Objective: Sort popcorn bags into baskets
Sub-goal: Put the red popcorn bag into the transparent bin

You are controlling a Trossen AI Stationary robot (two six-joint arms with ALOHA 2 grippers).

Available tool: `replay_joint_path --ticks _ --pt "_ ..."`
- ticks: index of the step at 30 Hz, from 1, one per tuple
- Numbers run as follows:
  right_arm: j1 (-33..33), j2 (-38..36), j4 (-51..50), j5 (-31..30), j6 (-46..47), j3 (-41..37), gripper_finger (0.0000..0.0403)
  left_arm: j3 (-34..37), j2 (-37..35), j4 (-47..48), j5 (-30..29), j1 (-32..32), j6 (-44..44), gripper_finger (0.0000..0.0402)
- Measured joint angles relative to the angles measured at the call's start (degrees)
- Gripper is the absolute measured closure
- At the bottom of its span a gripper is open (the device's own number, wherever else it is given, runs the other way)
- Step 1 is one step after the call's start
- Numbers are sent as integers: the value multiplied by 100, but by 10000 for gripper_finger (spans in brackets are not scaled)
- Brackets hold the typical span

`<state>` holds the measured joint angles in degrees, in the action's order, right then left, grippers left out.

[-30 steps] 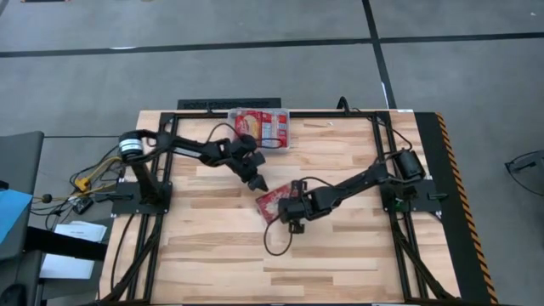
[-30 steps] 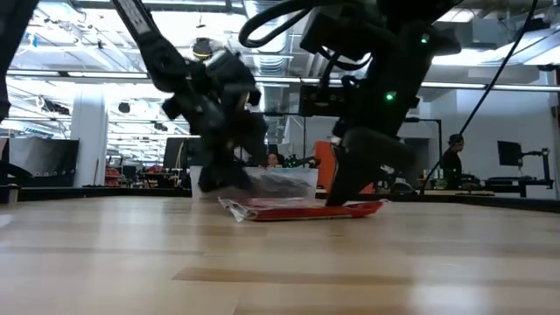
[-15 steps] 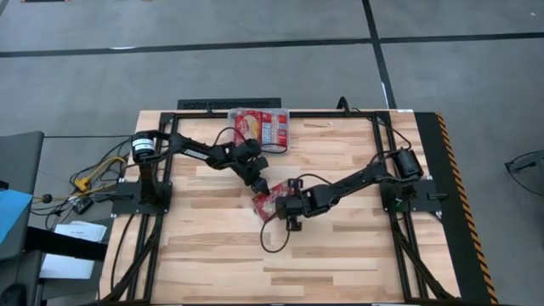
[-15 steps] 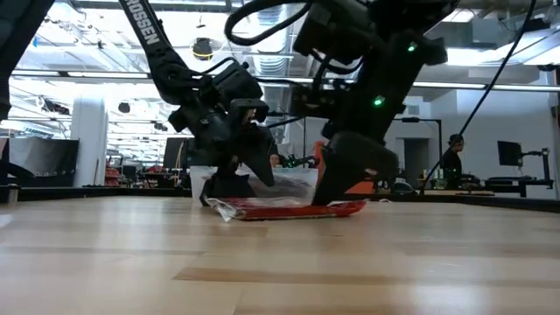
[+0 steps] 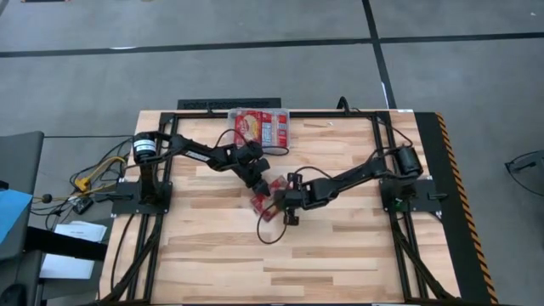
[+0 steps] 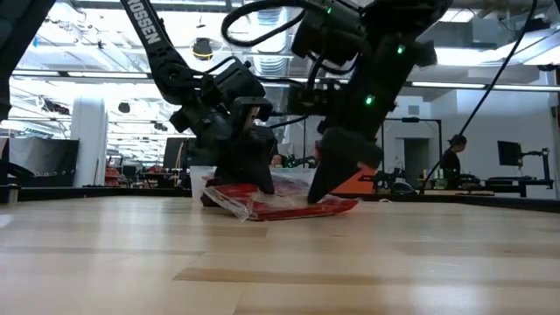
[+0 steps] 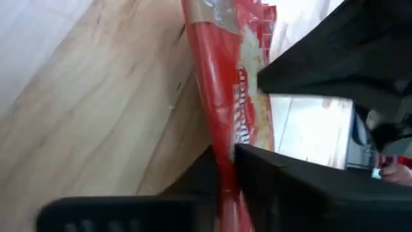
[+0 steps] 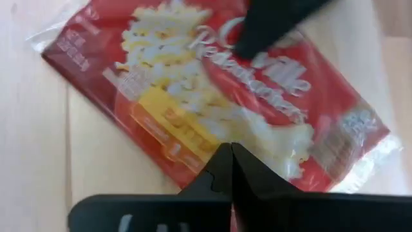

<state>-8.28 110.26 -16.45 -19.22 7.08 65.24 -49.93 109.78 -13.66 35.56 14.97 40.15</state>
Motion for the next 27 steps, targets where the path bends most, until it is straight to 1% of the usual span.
replay_joint_path --ticks 1,2,5,7,11,13,17,19,21,23,25,27 --pt "-23 -127 -123 -6 52 -5 386 0 -5 -6 18 15 56 379" --pt "-42 -292 -279 -45 131 -5 382 2 -41 -3 25 32 123 386" --pt "-103 -885 -928 -296 518 11 375 13 -183 29 41 79 280 388" --pt "-174 -1340 -1423 -498 780 11 375 43 -364 176 194 108 502 394" --pt "-396 -2364 -2145 -1186 1289 14 385 42 -894 190 225 150 742 397" --pt "-504 -2829 -2501 -1555 1623 17 389 31 -1192 102 147 184 891 398" --pt "-550 -3535 -3096 -2115 2242 18 387 29 -1930 17 -483 229 1080 399" --pt "-510 -3764 -3222 -2317 2410 17 379 -23 -2285 6 -985 361 946 399" --pt "-439 -3920 -3223 -2424 2445 17 371 -129 -2511 71 -1608 593 730 399" --pt "-352 -4013 -3244 -2431 2445 17 367 -289 -2620 155 -2092 866 522 400" --pt "-248 -4044 -3241 -2421 2442 21 367 -515 -2629 196 -2331 1192 341 400" --pt "-198 -4057 -3250 -2418 2440 19 371 -739 -2545 365 -2438 1537 196 400"
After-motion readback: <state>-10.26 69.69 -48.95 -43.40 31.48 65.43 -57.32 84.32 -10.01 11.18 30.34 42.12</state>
